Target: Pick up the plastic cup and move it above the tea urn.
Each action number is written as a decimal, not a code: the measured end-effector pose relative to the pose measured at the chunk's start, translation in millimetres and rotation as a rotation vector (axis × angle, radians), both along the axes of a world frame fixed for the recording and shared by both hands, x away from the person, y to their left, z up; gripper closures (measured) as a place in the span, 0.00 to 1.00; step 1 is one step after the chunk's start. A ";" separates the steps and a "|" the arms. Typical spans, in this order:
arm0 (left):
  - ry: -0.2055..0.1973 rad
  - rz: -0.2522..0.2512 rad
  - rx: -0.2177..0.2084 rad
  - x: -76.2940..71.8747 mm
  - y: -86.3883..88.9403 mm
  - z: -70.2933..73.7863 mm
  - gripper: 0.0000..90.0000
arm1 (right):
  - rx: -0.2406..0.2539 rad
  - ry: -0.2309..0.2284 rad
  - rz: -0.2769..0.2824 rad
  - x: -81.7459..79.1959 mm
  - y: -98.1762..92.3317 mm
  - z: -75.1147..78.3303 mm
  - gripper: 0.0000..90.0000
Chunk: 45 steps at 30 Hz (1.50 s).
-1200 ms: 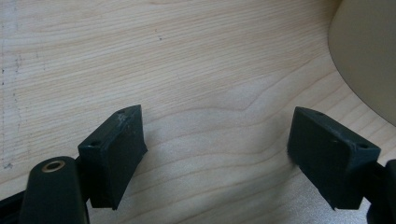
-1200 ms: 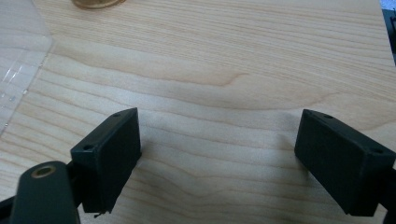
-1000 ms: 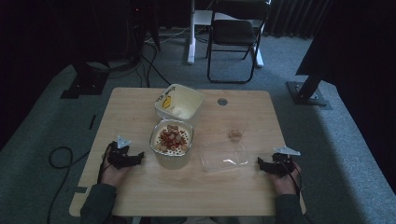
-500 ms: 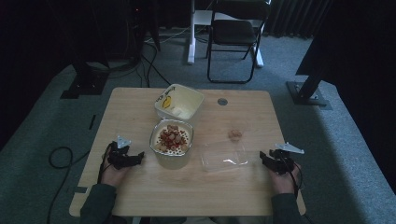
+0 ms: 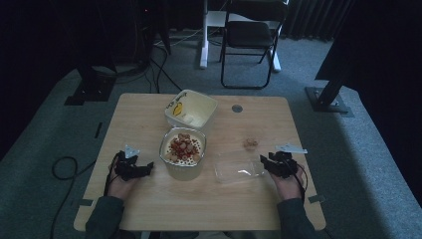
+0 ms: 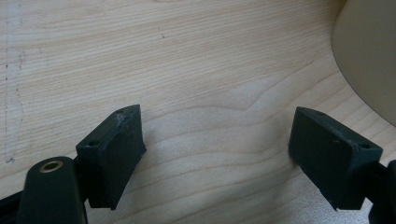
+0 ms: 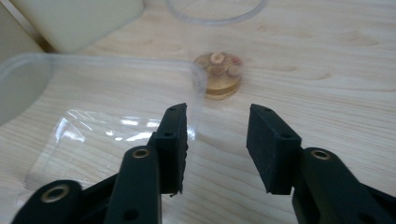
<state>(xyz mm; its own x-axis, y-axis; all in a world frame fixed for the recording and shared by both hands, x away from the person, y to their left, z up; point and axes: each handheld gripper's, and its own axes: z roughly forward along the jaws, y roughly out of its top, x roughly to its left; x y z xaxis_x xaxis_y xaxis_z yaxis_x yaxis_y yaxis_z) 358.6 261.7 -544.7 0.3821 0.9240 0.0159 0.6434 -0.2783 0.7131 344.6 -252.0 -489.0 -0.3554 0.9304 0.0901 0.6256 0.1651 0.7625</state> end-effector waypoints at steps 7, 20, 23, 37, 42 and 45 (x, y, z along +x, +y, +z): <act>0.000 0.000 0.000 0.0 0.0 0.0 0.21 | 0.008 0.075 -0.005 12.6 5.9 -9.5 0.86; 0.000 0.000 0.000 0.0 0.0 0.0 0.21 | 0.062 0.030 0.009 2.8 0.7 6.9 0.97; 0.000 0.000 0.000 0.0 0.0 0.0 0.20 | 0.084 0.002 0.013 0.4 0.8 17.1 0.98; 0.000 0.001 -0.001 0.0 0.0 0.0 0.21 | 0.109 -0.093 0.015 -0.3 4.6 60.3 0.98; 0.000 0.000 0.001 0.0 0.1 0.0 0.20 | 0.137 -0.134 0.001 5.8 2.4 81.3 0.98; 0.000 0.001 -0.002 0.0 0.0 0.0 0.21 | 0.152 -0.165 -0.010 9.9 0.9 94.6 0.98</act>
<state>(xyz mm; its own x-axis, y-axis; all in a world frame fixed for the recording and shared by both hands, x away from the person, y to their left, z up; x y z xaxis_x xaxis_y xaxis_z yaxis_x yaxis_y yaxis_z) 358.6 261.6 -544.7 0.3808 0.9246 0.0146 0.6435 -0.2763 0.7138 354.4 -251.0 -394.4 -0.3678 0.9141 0.1709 0.4910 0.0349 0.8705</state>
